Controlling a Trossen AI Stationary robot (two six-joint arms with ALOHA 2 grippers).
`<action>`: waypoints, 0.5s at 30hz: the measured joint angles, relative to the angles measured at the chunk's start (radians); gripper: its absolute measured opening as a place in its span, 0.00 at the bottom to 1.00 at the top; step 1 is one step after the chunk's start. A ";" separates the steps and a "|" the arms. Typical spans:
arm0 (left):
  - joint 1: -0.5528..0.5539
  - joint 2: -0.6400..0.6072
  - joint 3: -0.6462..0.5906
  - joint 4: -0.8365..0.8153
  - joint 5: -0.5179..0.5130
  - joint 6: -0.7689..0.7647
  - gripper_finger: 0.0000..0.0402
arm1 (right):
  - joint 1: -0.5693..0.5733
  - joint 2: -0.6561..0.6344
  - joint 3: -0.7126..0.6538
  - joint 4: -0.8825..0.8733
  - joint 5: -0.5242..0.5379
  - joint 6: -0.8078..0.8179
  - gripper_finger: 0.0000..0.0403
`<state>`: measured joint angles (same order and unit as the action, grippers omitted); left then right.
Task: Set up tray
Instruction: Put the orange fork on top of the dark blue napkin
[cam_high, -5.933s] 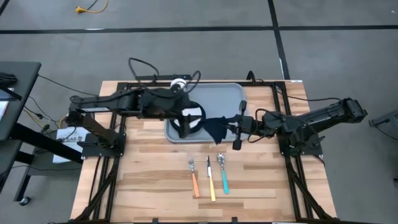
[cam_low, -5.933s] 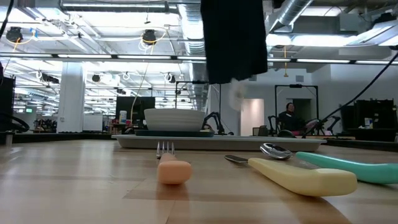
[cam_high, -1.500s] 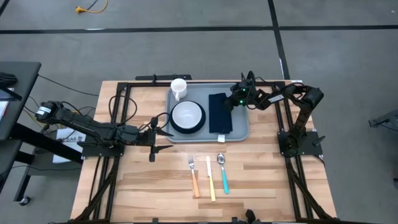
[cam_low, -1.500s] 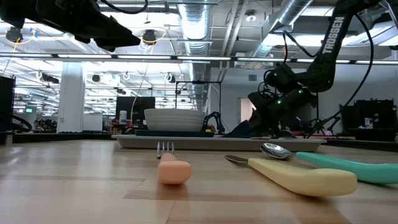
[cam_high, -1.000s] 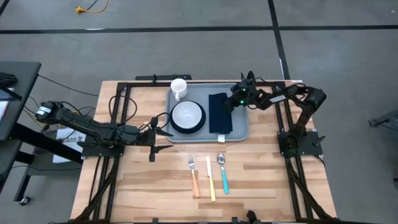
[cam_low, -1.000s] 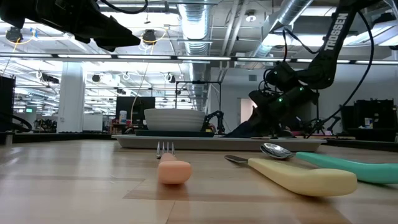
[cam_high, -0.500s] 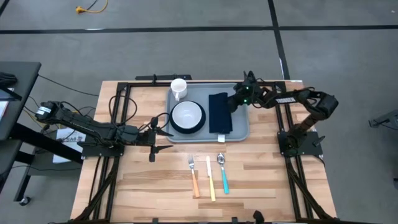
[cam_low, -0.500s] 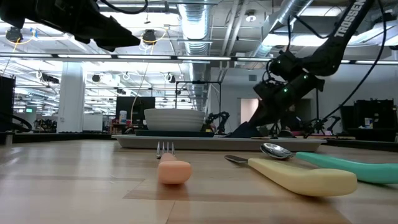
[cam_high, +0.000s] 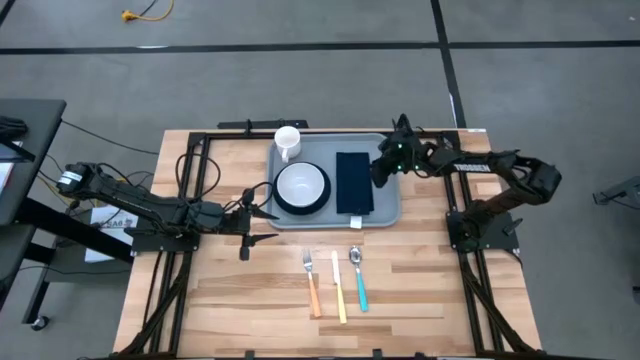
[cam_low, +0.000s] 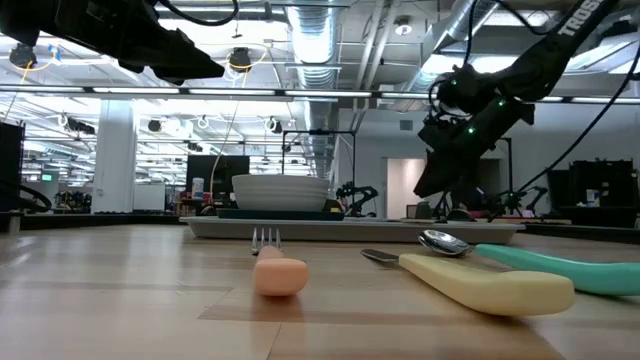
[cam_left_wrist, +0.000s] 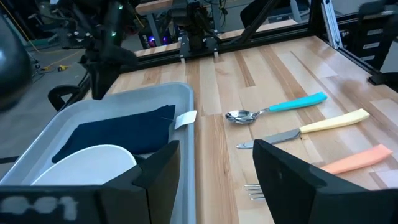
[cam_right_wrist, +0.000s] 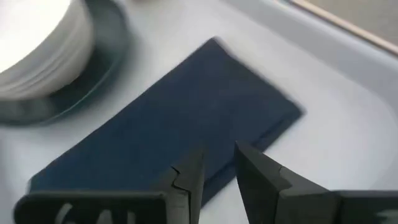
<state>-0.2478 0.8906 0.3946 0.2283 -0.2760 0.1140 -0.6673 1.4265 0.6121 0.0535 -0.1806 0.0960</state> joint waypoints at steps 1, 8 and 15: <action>0.000 0.000 0.000 0.000 0.000 -0.006 0.48 | 0.021 -0.007 -0.003 -0.004 0.000 0.001 0.20; 0.000 0.000 0.000 0.026 0.000 -0.013 0.48 | 0.188 -0.109 -0.113 0.116 0.001 0.058 0.20; 0.000 0.000 0.001 0.129 0.010 -0.030 0.48 | 0.286 -0.281 -0.202 0.173 0.006 0.077 0.20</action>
<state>-0.2478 0.8906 0.3954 0.3575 -0.2662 0.0840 -0.3818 1.1460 0.4098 0.2262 -0.1743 0.1732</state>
